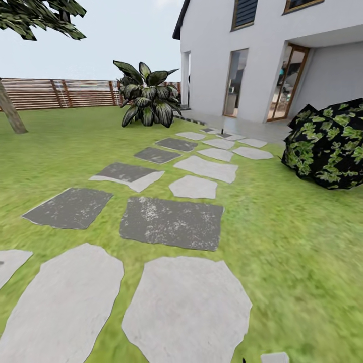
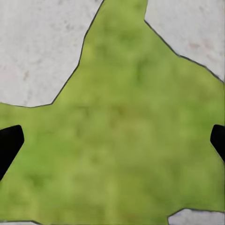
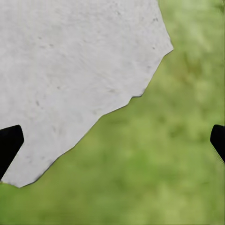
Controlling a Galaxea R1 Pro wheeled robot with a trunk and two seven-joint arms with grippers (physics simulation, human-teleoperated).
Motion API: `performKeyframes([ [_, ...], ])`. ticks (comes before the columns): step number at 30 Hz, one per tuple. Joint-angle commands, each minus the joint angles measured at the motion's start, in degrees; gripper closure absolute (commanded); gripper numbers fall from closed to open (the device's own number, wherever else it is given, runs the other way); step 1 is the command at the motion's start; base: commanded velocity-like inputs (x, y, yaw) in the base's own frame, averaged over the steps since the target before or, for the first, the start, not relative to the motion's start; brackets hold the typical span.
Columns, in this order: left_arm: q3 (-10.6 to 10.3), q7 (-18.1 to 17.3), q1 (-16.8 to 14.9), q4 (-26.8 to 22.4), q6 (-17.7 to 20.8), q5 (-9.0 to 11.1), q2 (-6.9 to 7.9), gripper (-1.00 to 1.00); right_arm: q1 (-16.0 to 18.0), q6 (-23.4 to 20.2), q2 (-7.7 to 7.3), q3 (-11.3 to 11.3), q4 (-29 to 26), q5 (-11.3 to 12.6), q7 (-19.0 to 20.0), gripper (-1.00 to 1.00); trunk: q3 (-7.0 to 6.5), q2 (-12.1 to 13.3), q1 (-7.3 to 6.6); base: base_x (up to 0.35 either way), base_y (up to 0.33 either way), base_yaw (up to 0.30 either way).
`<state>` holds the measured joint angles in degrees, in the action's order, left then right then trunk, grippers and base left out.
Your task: In the garden, pick up the pesticide atomizer on the floor and spray pesticide onto both trees until each tree trunk is fully covered.
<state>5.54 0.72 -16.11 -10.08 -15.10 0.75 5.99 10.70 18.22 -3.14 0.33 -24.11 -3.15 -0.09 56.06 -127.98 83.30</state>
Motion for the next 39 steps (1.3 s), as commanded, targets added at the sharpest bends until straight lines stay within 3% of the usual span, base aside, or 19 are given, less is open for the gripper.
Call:
performKeyframes([
  [1,0.2,0.0,0.0,0.1,-0.2,0.1,-0.01,-1.00,0.0,0.2,-0.02,0.0,0.0,-0.3,0.0,-1.00,0.05,0.0,0.02,0.337,0.081,0.000],
  [39,0.2,0.0,0.0,0.0,-0.2,0.1,-0.01,-1.00,0.0,0.2,-0.02,0.0,0.0,-0.3,0.0,-1.00,0.05,0.0,0.02,0.337,0.081,-0.003],
])
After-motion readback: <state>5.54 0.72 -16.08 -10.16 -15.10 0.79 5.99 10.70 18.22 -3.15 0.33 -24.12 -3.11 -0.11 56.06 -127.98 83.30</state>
